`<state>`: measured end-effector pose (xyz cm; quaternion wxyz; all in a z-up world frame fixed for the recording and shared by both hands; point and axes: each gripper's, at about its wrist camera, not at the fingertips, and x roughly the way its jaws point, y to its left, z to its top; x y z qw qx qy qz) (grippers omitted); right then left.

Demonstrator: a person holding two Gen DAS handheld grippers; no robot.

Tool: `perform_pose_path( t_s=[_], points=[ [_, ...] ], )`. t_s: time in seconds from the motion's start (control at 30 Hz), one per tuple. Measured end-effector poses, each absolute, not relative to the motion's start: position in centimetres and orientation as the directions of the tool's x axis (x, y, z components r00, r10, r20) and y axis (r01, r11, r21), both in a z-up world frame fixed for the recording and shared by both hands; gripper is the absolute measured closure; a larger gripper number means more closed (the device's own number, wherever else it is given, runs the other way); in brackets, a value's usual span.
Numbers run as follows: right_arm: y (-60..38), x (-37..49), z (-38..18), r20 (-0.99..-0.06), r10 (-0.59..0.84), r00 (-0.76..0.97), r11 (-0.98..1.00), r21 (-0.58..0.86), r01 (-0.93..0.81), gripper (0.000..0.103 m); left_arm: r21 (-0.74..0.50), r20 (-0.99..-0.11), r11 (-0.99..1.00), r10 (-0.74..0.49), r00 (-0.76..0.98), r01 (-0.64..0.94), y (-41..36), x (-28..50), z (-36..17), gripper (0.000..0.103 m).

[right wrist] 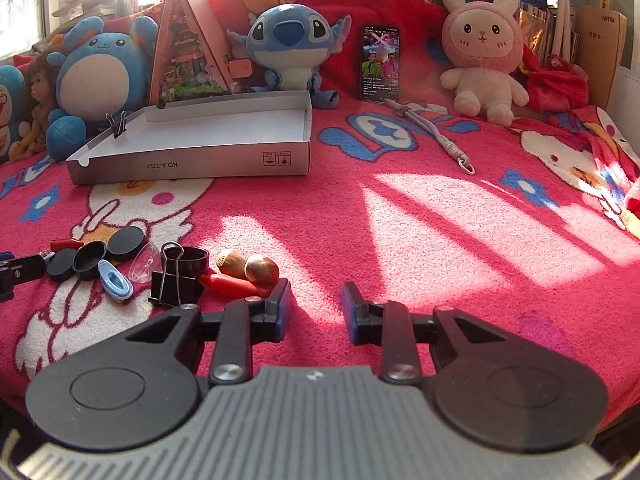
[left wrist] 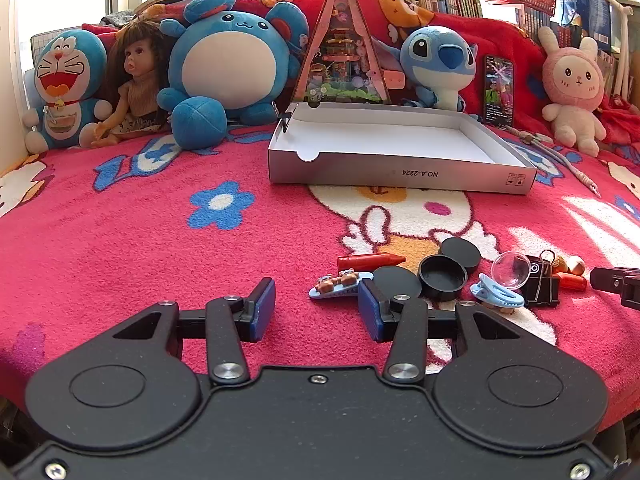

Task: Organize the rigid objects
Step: 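Open the left tool over the blue hair clip while the right tool approaches the red crayon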

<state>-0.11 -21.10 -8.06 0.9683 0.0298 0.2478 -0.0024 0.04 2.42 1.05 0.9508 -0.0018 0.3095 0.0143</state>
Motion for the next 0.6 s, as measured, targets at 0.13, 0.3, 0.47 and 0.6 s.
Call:
perform_pose_path(
  t_s=[0.13, 0.3, 0.47, 0.6],
  points=[
    [-20.6, -1.2, -7.5, -0.471, 0.046, 0.881, 0.994, 0.11, 0.007, 0.067, 0.007, -0.593, 0.999, 0.034, 0.805, -0.037, 2.4, 0.3, 0.8, 0.059],
    [-19.0, -1.8, -7.7, -0.473, 0.088, 0.876, 0.991, 0.126, -0.031, 0.067, 0.001, -0.593, 0.999, 0.031, 0.805, -0.038, 2.4, 0.5, 0.8, 0.059],
    [-18.1, -0.8, -8.0, -0.48, 0.088, 0.873, 0.991, 0.133, -0.026, 0.068, -0.002, -0.592, 0.999, 0.033, 0.805, -0.043, 2.5, 0.4, 0.8, 0.058],
    [-17.6, -0.2, -8.2, -0.472, 0.083, 0.878, 0.989, 0.146, -0.015, 0.067, 0.025, -0.57, 0.998, 0.065, 0.819, -0.061, 2.5, 0.1, 0.9, 0.058]
  ],
)
